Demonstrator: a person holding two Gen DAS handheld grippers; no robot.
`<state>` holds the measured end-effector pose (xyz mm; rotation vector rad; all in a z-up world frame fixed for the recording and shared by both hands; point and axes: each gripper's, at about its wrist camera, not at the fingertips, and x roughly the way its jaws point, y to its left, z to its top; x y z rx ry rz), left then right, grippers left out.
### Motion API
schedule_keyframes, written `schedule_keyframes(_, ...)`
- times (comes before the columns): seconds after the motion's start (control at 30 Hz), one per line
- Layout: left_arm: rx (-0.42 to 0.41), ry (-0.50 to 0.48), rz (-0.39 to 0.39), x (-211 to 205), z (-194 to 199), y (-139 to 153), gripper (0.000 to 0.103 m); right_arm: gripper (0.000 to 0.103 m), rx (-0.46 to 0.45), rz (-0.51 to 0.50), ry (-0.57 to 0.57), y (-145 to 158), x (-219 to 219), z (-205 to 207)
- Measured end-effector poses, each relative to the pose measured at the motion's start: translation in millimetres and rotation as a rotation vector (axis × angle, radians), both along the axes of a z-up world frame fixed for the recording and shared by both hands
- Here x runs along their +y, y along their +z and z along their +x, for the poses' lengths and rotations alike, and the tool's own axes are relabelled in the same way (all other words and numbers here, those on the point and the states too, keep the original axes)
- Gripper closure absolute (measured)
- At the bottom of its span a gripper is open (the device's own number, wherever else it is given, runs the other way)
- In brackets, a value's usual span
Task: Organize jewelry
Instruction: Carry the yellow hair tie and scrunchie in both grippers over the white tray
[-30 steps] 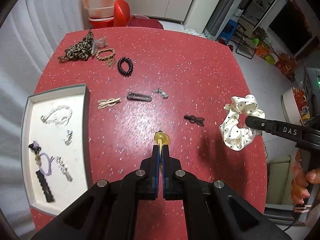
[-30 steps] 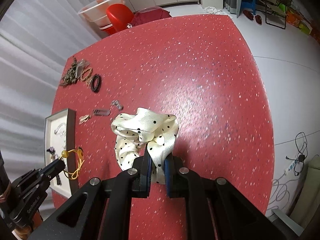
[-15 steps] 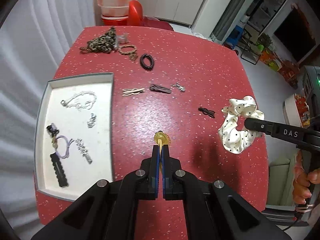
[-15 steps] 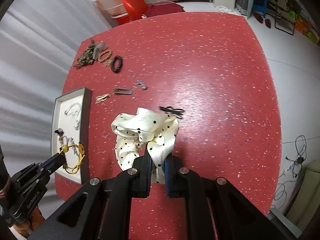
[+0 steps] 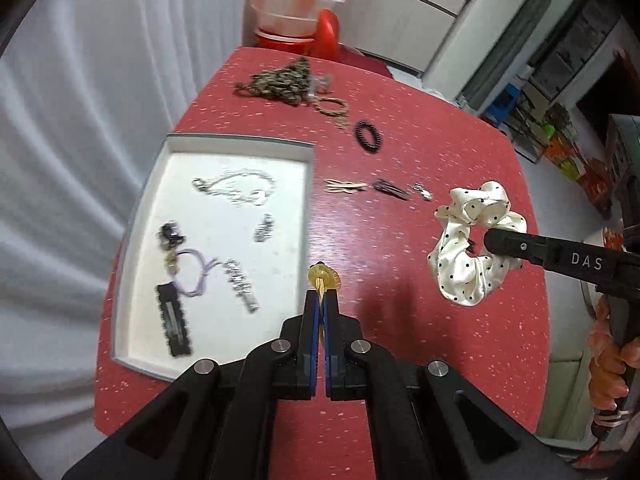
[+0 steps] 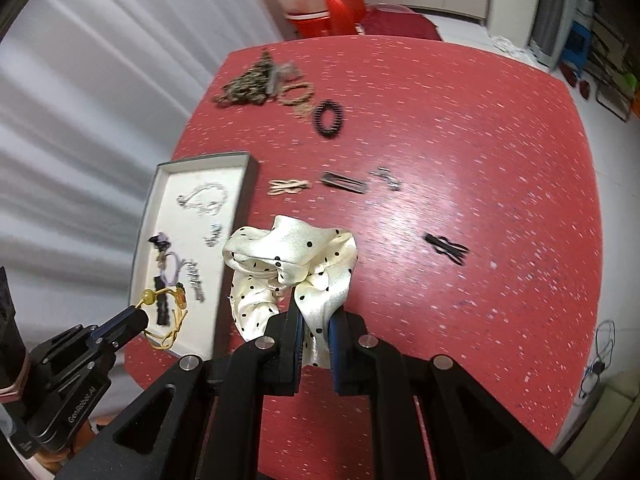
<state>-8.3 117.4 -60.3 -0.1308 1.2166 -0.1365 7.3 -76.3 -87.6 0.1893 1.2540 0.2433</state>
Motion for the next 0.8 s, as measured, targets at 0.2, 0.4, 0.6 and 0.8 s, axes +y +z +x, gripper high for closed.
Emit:
schedule_keyframes(0.2, -0.001, 0.061, 0.009, 33, 0, -3, 0.1, 0.091, -0.003, 0.001, 0.065, 2, 36, 8)
schedule_keyframes(0.4, 0.0, 0.1, 0.01, 57, 7, -11, 0.1, 0.092, 0.003, 0.004, 0.107, 0, 65, 13)
schedule_keyframes(0.6, -0.001, 0.124, 0.004, 70, 19, -21, 0.1, 0.092, 0.014, -0.002, 0.143, -7, 91, 20)
schedule_keyframes(0.8, -0.013, 0.152, -0.008, 80, 37, -27, 0.1, 0.092, 0.013, -0.013, 0.172, -15, 111, 38)
